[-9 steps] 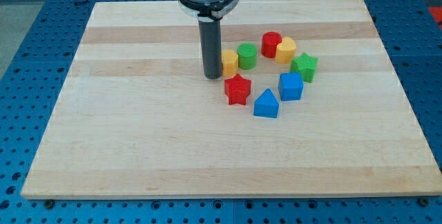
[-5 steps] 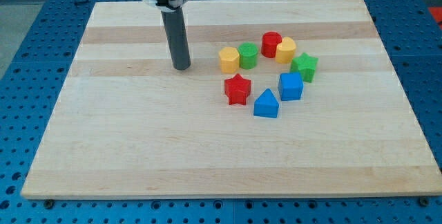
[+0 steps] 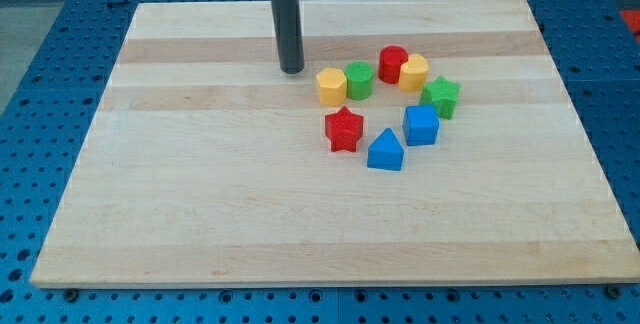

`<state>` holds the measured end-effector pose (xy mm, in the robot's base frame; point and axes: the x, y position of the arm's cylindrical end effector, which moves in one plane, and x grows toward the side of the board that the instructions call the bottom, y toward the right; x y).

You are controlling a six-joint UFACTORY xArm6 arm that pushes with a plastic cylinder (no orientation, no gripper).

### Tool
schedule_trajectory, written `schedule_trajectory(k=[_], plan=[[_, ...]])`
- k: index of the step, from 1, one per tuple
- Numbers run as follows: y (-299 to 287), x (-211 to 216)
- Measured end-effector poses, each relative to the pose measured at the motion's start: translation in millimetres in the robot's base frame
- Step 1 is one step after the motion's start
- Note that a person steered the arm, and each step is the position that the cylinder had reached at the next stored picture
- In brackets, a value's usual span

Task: Push yellow hexagon towards the red star

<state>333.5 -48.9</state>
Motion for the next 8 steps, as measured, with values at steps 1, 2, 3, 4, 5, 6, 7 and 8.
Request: schedule_trajectory(k=[1,2,3,4,5,6,7,8], plan=[[10.4,0.0],[11.6,1.4],[14.6,12.0],[21.1,22.3],[29.1,28.1],[32.5,28.4],[34.7,32.7],[38.1,42.5]])
